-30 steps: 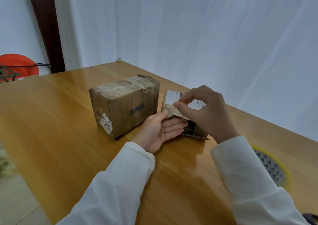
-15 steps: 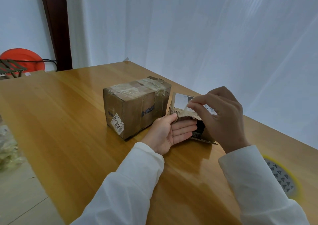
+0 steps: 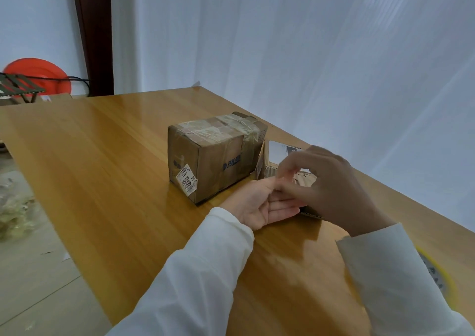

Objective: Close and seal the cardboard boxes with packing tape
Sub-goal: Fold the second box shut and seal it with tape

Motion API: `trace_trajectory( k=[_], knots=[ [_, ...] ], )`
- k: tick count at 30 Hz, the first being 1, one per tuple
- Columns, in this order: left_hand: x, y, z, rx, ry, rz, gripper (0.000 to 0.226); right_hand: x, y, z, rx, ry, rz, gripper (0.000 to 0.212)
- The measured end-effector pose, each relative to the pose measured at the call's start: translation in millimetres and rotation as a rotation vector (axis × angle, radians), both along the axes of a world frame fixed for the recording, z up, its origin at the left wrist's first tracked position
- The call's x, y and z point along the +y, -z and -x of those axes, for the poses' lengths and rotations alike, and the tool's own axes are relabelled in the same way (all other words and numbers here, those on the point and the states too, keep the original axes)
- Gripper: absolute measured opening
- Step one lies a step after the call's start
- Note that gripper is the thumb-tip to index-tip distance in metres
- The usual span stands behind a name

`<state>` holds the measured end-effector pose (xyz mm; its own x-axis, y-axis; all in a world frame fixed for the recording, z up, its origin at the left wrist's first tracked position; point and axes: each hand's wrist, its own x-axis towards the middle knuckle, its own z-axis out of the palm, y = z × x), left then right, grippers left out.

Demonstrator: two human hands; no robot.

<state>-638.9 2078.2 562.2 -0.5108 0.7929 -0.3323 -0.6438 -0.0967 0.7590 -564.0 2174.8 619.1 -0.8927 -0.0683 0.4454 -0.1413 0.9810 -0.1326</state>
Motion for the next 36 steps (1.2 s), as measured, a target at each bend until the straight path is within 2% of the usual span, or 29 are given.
trace_trajectory(
  k=[2,4,7,9,10,13,16,19,23,25,27,29,33,36],
  knots=[
    [0.0,0.9,0.9,-0.006,0.007,0.023,0.026,-7.4,-11.2,-6.8,-0.181,0.032,-0.057,0.006],
    [0.2,-0.7,-0.2,0.016,-0.014,0.035,0.026,-10.7,-19.3,-14.0,-0.247,0.045,-0.169,0.009],
    [3.4,-2.5,-2.8,0.064,-0.079,0.082,0.016,-16.1,-18.5,-13.8,-0.429,0.118,-0.343,0.020],
    [6.1,-1.3,-4.2,0.090,-0.113,0.102,0.019,-16.3,-6.1,-12.8,-0.508,0.186,-0.312,0.021],
    [7.1,-0.1,-4.8,0.086,-0.133,0.109,0.021,-16.4,-1.7,-13.7,-0.478,0.194,-0.273,0.017],
    [8.8,3.4,-3.9,0.085,-0.152,0.111,0.009,-17.3,-2.4,-16.8,-0.444,0.167,-0.217,0.010],
    [7.8,5.1,1.6,0.040,-0.128,0.048,0.024,-14.1,-18.3,-17.1,-0.450,0.151,-0.090,0.017],
    [4.2,2.0,3.6,0.016,-0.051,0.004,0.020,-5.8,-19.7,-12.5,-0.226,0.171,0.109,0.019],
    [1.6,-1.6,0.1,0.036,-0.002,0.015,0.022,-4.0,-1.9,-0.7,-0.032,0.237,0.175,0.008],
    [-0.6,-2.4,1.2,0.059,0.049,0.047,0.038,0.2,4.7,4.1,0.018,0.244,0.266,0.011],
    [-1.8,-1.4,4.4,0.044,0.101,0.074,0.072,7.2,10.0,6.6,0.041,0.266,0.331,0.016],
    [-0.1,-1.0,4.7,0.099,0.092,0.078,0.087,13.5,13.7,8.0,0.051,0.292,0.368,0.016],
    [6.0,3.7,-0.6,0.374,-0.047,0.091,0.071,21.1,20.1,12.5,0.041,0.334,0.410,0.013],
    [8.0,8.1,0.1,0.357,-0.072,0.065,0.042,25.6,24.9,14.8,0.007,0.339,0.454,0.014]
  ],
)
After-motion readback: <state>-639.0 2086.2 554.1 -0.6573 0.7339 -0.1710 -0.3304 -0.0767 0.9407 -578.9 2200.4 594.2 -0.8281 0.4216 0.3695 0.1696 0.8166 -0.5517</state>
